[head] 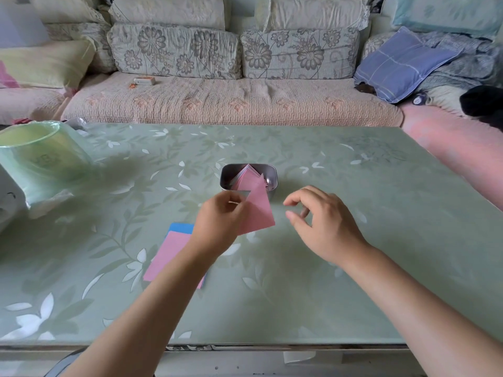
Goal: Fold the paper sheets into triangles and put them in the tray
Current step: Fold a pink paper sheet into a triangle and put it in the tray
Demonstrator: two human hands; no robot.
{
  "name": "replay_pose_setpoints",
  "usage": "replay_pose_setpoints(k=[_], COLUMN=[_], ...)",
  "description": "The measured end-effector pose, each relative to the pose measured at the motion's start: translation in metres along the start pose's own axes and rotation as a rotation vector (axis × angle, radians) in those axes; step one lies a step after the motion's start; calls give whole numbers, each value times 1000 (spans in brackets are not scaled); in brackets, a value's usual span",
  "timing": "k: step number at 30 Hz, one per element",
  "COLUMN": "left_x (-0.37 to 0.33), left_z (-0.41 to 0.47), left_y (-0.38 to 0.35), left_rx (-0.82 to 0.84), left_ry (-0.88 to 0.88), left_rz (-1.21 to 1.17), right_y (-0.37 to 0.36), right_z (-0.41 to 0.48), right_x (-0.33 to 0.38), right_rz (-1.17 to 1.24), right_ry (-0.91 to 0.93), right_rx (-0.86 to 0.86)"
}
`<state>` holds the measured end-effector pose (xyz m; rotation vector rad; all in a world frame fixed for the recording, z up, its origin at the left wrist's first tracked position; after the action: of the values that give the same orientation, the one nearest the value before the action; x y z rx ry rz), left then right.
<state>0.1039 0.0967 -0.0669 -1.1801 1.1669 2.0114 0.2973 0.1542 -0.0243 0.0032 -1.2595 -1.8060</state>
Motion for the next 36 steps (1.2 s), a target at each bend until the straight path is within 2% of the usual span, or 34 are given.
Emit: replay_pose_setpoints(k=[2, 5, 8, 11, 15, 20, 25, 27, 31, 36], left_x=[10, 15, 13, 9, 6, 7, 1, -3, -10, -9], left_z=[-6, -12, -18, -23, -24, -18, -18, -18, -20, -17], left_y=[-9, -23, -36, -43, -47, -42, -42, -42, -43, -38], left_rx=[-3, 49, 138, 214, 279, 215, 291, 332, 378, 231], left_ry=[159, 308, 377, 380, 340, 318, 255, 209, 139, 41], left_rz=[-147, -404, -579, -647, -605, -614, -571, -494, -382, -303], right_y=[-8, -17, -19, -15, -9, -16, -28, -30, -31, -31], right_z=[-3, -6, -6, -5, -3, -2, 0, 0, 0, -2], right_x=[6, 12, 13, 14, 12, 1, -25, -31, -31, -30], right_rz=[-6, -37, -20, 15, 64, 203, 450, 483, 458, 384], right_ry=[47, 82, 66, 72, 74, -30, -342, -398, -394, -372], right_rx=[76, 132, 120, 76, 18, 131, 195, 215, 250, 266])
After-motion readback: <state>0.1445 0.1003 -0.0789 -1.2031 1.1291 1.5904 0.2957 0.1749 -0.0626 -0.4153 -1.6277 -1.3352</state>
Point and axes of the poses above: each hand's wrist, its own z-axis towards the middle knuckle, its own y-axis out of the back of the hand, x = y × z, the point moved 8 cm from there along z, towards the middle knuckle, and after that the axes turned 12 degrees about -y, right-handed, at the moved point
